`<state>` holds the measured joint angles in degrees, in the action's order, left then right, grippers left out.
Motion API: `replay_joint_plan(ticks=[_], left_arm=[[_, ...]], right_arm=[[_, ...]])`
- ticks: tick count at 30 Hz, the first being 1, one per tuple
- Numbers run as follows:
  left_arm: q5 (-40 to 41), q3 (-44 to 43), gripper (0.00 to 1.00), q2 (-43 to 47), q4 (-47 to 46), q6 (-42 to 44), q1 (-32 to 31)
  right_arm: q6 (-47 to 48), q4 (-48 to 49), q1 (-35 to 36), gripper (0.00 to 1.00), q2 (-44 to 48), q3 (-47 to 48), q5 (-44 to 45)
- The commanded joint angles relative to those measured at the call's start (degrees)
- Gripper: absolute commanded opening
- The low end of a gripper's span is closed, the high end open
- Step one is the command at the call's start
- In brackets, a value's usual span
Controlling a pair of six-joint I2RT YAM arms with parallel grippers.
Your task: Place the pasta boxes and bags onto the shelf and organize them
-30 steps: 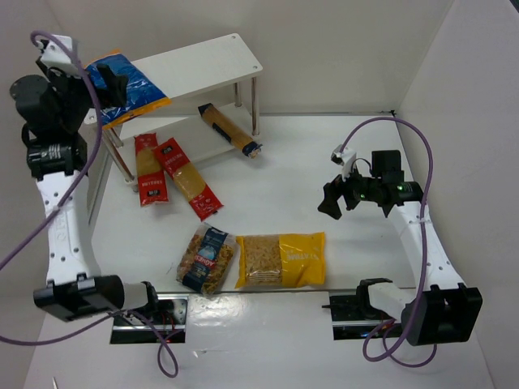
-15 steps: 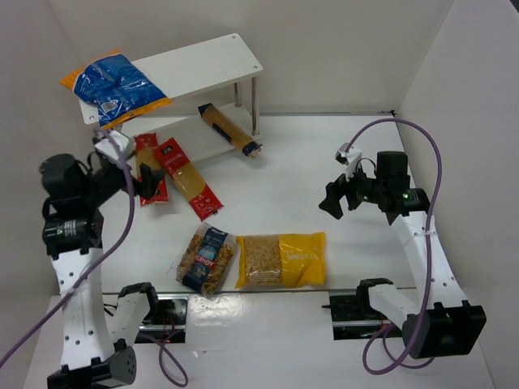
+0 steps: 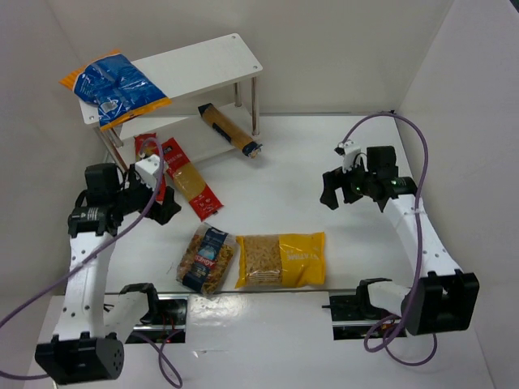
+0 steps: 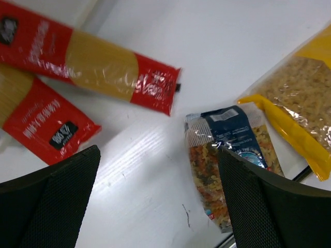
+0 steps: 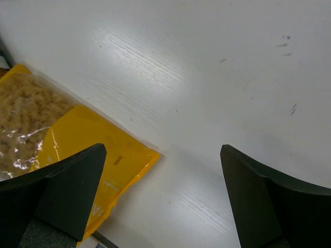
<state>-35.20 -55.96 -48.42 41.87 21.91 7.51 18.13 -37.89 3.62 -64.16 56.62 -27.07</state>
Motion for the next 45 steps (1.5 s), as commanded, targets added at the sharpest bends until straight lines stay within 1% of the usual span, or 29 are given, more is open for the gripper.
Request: replay_joint_plan(ticks=[1,2,5,8,11,13,24,35,37,41,45], left_arm=[[7.2,0.6,1.0,-4.5,-1.2,-4.8,-0.2],[6.4,0.6,1.0,-4.5,-1.7,-4.8,-0.2],[6.4,0.6,1.0,-5.6,-1.7,-4.1,-3.4],[8.4,0.6,1.0,-7.2,-1.7,-5.2,-6.0],[9.0,0.6,1.0,-7.9,-2.4,-6.3,-6.0],[9.7,0.6,1.0,-6.6,-2.9,-6.8,-6.0],[9.7,1.7,1.0,-4.1,-3.5,-6.8,-6.0],[9.7,1.7,1.0,-4.1,-3.5,-6.8,-6.0],[11.0,1.7,1.0,-4.1,-3.5,-7.8,-6.0],[14.4,1.7,1.0,-6.3,-5.4,-10.4,-6.0],[15.8,1.2,1.0,-10.0,-5.9,-10.9,-6.5]], right_arm=[[-4.9,1.3,0.4,1.0,-4.6,1.8,6.5],[-4.9,1.3,0.4,1.0,-5.5,1.8,7.3],[-6.6,-0.1,0.4,1.0,-7.6,2.4,11.2],[-8.1,-0.1,0.4,1.0,-7.7,2.4,13.0],[-8.1,1.4,1.0,1.0,-6.3,1.3,13.7],[-8.6,1.9,1.5,1.0,-6.3,1.3,15.0],[-8.1,1.9,2.0,1.0,-6.3,1.3,13.8],[-8.1,1.9,2.0,1.0,-6.3,1.3,13.3],[-8.1,1.9,2.0,1.0,-6.3,1.3,13.3],[-8.1,1.9,2.0,1.0,-5.8,1.3,13.3],[-8.1,1.9,2.0,1.0,-5.8,1.3,13.3]])
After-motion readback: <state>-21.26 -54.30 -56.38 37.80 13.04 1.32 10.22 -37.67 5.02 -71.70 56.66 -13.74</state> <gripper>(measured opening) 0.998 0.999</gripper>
